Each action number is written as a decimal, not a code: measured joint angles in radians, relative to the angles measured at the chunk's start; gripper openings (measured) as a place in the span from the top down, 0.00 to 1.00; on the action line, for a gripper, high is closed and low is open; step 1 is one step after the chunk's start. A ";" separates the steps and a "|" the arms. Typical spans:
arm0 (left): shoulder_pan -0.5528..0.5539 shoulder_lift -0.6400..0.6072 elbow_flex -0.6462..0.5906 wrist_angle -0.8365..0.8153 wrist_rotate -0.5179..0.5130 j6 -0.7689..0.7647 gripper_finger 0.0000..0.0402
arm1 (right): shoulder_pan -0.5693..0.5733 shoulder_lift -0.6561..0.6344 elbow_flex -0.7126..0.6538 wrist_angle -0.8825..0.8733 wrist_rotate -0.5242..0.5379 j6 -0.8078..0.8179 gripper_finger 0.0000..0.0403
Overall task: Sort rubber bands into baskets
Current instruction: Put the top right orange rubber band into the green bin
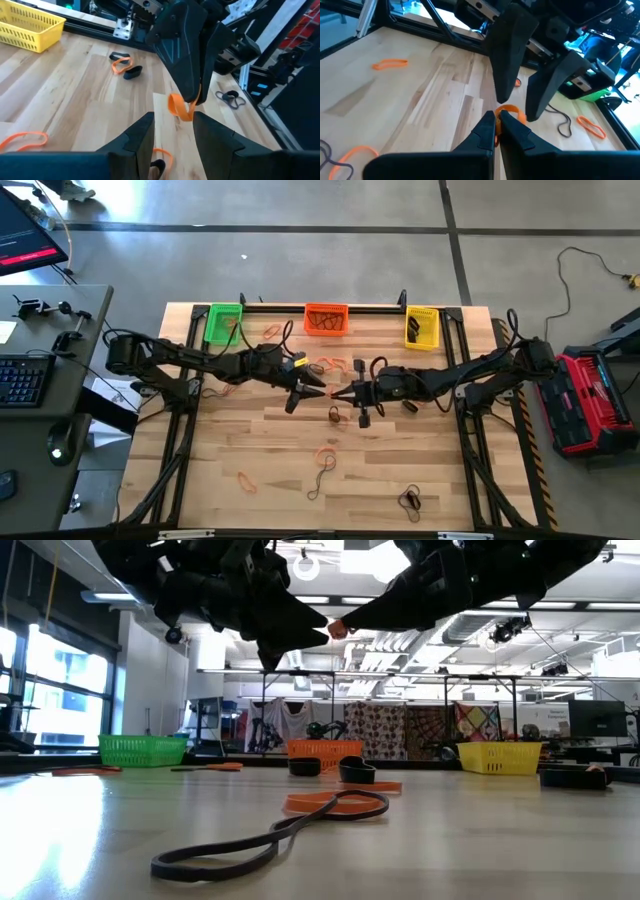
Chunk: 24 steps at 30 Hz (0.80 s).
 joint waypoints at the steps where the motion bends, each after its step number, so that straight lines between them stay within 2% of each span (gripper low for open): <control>1: -0.002 0.000 0.000 0.000 0.000 -0.004 0.68 | 0.000 0.000 0.000 0.004 -0.001 0.000 1.00; 17: -0.015 0.000 0.000 0.041 0.000 -0.022 0.69 | 0.000 0.000 0.000 0.012 -0.012 -0.003 1.00; 24: -0.015 0.000 0.000 0.038 0.003 -0.025 0.78 | 0.000 0.000 0.000 0.012 -0.012 -0.003 1.00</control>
